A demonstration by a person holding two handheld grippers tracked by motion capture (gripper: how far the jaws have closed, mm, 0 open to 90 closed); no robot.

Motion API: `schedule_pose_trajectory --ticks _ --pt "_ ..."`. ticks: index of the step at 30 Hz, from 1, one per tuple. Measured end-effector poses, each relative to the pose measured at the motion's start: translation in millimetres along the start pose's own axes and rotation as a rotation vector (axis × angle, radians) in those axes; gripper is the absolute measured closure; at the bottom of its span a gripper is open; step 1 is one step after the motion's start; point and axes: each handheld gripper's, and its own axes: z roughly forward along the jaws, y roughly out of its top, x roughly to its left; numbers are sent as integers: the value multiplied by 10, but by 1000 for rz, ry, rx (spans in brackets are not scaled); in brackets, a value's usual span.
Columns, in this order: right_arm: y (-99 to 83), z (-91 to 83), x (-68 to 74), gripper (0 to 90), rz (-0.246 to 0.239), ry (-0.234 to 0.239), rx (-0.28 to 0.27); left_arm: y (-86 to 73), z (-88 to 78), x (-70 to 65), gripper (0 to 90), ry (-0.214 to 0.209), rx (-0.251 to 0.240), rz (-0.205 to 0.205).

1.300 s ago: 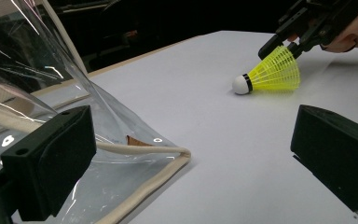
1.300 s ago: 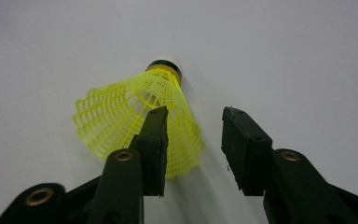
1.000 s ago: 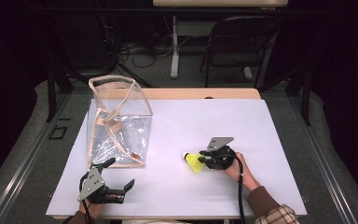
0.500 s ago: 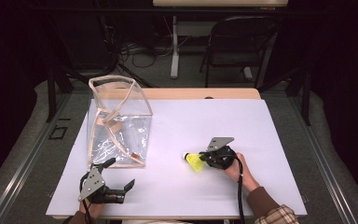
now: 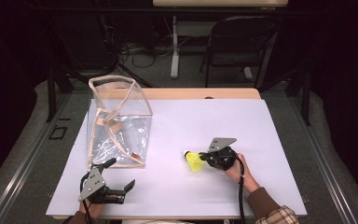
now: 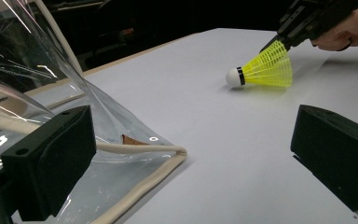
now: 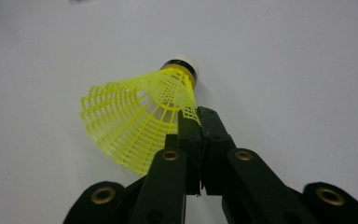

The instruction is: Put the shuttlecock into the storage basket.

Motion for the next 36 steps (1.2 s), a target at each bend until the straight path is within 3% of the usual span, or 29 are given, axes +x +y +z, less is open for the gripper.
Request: schedule_pose_trajectory --ticks 36 --pt "150 -232 -5 890 29 -23 -62 1 -3 0 2 0 -1 -3"
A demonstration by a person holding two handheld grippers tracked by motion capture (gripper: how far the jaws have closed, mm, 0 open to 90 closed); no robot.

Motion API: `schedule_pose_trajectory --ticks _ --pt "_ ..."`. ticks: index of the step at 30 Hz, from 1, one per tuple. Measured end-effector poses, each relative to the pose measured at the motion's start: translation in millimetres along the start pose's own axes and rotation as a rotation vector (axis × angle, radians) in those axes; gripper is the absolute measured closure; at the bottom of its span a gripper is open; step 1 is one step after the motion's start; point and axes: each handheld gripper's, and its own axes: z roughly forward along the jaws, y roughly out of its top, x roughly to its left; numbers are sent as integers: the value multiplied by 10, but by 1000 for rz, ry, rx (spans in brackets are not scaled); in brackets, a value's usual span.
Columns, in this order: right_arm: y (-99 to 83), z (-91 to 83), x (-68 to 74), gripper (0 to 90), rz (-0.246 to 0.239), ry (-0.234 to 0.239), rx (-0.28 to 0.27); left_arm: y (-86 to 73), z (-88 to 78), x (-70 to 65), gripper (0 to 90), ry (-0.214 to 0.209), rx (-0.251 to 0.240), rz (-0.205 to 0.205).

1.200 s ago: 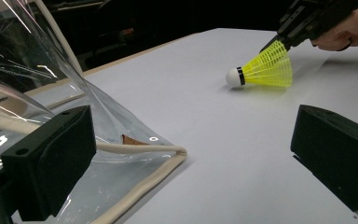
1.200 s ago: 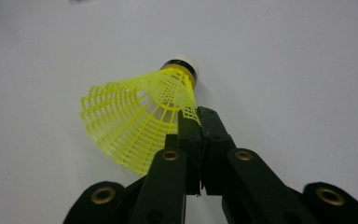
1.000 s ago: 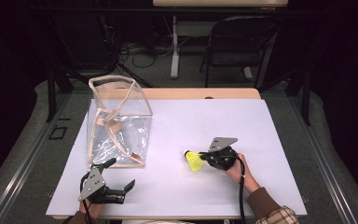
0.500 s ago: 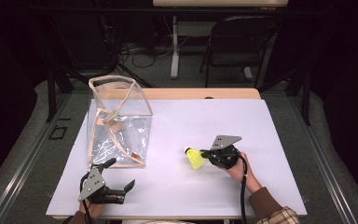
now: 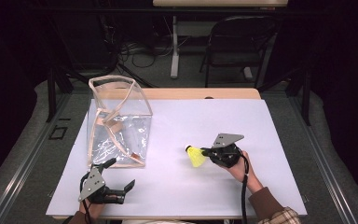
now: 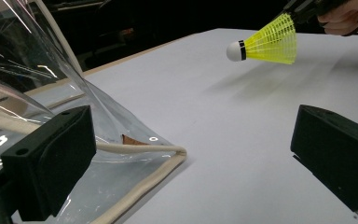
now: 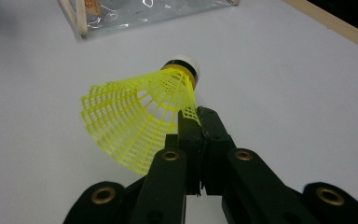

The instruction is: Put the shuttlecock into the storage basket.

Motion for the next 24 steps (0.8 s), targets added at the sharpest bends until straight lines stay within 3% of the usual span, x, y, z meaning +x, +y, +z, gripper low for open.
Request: schedule_pose_trajectory --ticks 24 --pt "93 -102 -32 891 19 -30 -7 -3 6 6 2 4 0 -1"
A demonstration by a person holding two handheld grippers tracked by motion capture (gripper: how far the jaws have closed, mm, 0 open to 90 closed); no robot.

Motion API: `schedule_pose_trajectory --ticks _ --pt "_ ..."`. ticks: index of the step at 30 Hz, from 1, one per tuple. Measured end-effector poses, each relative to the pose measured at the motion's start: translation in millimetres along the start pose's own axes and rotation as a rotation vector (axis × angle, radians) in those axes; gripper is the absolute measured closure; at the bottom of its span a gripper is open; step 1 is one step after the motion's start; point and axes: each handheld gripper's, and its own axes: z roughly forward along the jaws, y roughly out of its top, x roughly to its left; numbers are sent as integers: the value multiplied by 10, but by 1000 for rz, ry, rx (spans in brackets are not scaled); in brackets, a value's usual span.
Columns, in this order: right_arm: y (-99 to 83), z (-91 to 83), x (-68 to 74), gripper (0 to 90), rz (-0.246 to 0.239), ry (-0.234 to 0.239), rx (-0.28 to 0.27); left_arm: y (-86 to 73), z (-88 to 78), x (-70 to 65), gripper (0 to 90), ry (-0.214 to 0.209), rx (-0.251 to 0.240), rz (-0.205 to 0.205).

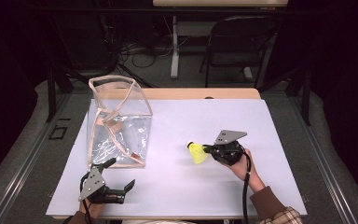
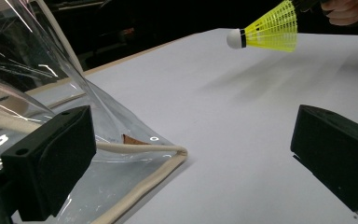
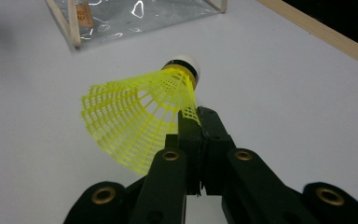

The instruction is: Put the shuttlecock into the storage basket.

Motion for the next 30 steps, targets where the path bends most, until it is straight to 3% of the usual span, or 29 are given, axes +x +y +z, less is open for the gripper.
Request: schedule_pose_trajectory --ticks 30 --pt "215 -157 -42 892 13 -5 0 -9 6 13 2 2 2 -12"
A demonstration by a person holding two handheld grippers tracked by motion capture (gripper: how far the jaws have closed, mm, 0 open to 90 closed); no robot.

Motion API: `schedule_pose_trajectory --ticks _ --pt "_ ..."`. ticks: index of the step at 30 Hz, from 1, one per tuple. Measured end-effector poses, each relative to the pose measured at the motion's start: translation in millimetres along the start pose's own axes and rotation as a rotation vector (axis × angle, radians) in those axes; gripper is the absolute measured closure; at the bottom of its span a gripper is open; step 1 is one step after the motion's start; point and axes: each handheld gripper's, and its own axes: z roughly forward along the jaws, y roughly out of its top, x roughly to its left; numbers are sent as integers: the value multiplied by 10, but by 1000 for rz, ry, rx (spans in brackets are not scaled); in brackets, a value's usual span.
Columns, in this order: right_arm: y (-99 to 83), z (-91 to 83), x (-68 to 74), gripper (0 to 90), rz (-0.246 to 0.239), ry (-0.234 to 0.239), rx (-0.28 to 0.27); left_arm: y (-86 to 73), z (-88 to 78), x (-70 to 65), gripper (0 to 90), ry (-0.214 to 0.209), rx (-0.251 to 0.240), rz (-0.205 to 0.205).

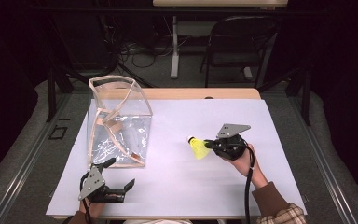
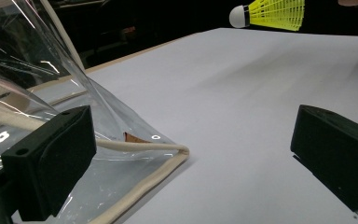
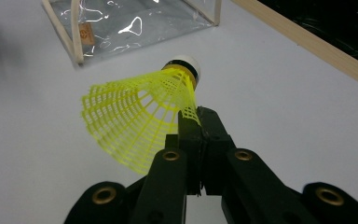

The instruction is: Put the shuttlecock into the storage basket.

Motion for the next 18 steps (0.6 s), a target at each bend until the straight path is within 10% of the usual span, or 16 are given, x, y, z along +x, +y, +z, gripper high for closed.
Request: schedule_pose_trajectory --ticks 18 --pt "118 -84 -29 893 16 6 -18 1 -5 -4 2 -5 2 1"
